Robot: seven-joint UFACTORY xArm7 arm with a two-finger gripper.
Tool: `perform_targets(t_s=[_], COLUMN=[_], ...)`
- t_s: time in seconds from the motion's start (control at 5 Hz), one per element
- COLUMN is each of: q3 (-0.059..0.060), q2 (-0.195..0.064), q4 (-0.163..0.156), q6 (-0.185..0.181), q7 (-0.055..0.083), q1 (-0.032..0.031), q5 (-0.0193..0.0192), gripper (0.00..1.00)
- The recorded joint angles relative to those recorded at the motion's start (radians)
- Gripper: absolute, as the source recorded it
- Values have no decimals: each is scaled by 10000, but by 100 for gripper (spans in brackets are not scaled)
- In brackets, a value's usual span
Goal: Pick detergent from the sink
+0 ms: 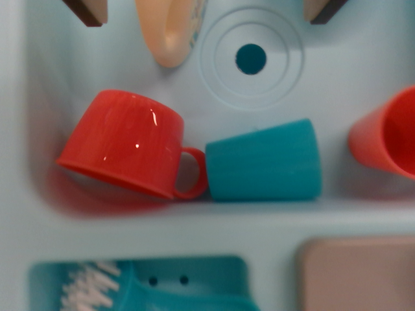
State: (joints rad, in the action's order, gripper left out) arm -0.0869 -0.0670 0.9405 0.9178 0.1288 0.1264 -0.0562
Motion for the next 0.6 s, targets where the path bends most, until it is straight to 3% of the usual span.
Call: perform_targets(t_s=[0.2, 0.4, 0.6], q3=[0, -49, -201], q2=[0, -34, -140], q4=[0, -315, -1282], q6=[0, -351, -1427], q7=[0, 86, 348], q1=[0, 62, 251], q5=[0, -13, -54], gripper=[0, 0, 100])
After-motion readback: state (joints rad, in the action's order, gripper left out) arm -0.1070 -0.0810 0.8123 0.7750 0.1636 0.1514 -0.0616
